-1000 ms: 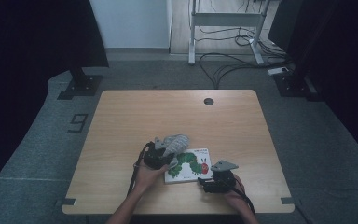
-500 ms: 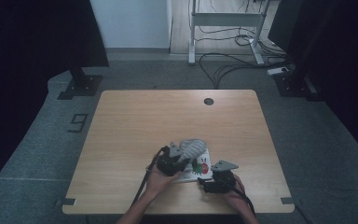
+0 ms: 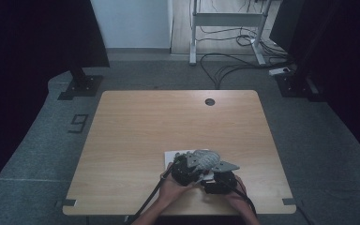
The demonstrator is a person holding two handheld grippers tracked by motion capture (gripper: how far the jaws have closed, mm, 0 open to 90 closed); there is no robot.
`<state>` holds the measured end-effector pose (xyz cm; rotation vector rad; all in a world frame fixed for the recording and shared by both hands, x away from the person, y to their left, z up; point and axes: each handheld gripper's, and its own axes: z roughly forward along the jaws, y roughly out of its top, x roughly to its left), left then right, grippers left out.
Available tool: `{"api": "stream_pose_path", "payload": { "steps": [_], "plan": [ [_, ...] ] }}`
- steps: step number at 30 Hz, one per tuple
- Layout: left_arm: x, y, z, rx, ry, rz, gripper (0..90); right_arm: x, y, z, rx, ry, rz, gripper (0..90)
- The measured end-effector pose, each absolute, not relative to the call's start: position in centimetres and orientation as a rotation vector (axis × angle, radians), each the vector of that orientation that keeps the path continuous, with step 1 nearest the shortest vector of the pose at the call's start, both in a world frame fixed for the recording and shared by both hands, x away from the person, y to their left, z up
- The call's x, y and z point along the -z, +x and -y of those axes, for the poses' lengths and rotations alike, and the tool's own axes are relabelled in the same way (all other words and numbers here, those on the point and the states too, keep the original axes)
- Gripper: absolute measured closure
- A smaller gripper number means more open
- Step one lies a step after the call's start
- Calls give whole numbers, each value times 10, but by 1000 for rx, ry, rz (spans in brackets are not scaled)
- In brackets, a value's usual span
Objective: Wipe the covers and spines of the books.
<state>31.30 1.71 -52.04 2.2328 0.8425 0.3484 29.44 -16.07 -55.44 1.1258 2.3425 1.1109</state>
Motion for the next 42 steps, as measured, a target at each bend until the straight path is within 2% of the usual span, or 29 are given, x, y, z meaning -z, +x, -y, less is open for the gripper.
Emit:
{"api": "stream_pose_path", "payload": {
  "steps": [8, 15, 26, 42],
  "plan": [
    [519, 311, -44, -358, 2207, -893, 677, 554, 294, 161, -1112, 1126, -2344, 218],
    [522, 308, -87, -375, 2127, -985, 678, 554, 294, 161, -1112, 1125, -2343, 218],
    [525, 308, -125, -379, 2062, -1073, 676, 554, 294, 161, -1111, 1123, -2343, 218],
    [520, 322, -146, -381, 2033, -1138, 677, 554, 294, 161, -1109, 1123, -2342, 218]
  ]
}}
